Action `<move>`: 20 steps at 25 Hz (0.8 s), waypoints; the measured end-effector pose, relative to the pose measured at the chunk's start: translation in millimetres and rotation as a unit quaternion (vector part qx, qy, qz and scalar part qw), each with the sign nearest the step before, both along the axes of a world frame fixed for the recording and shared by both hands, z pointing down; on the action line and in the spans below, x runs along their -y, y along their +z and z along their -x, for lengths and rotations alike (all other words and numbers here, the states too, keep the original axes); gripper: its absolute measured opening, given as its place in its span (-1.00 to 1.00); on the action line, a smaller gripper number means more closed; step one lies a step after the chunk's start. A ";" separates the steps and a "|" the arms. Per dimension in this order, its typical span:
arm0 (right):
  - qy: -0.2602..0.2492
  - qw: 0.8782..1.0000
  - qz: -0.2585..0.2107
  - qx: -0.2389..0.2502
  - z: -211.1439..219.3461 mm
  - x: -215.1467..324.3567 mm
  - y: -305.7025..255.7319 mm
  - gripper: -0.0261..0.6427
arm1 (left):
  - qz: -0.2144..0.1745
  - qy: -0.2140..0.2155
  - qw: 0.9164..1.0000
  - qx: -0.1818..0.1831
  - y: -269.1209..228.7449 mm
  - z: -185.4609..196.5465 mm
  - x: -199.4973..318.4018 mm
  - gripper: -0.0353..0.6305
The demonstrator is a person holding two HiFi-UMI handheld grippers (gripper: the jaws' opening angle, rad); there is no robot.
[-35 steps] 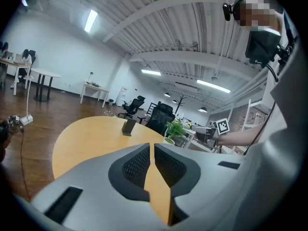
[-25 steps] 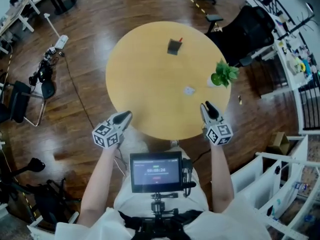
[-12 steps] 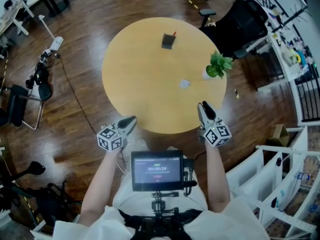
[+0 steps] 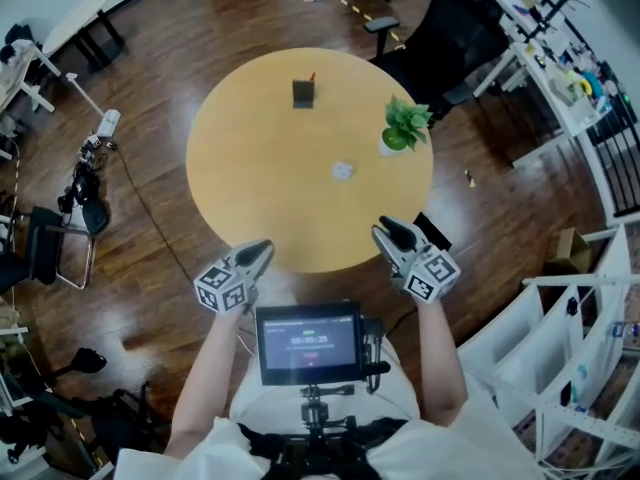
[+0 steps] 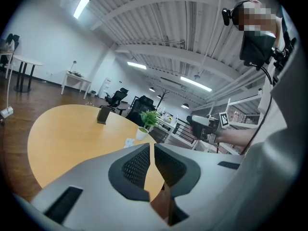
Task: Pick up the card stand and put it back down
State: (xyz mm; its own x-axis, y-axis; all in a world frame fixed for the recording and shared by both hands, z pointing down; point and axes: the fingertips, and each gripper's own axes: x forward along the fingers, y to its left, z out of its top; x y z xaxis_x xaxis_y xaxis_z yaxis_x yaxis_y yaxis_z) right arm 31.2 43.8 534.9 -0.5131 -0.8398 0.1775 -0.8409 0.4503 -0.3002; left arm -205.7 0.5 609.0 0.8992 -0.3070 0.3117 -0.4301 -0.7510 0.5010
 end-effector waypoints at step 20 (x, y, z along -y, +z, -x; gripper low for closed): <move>-0.010 1.000 0.003 0.005 -101.8 -97.9 -10.6 -0.55 | -0.024 0.002 1.000 -0.012 -54.0 -108.7 -77.4 -0.83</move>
State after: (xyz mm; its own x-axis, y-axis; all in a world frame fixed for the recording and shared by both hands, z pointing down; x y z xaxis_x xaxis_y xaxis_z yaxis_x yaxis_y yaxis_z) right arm 132.9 141.7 524.2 -0.5320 -0.8281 0.1769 -0.8284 0.4658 -0.3111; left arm -97.0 77.9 555.0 0.9075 -0.3170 0.2756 -0.4152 -0.7764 0.4741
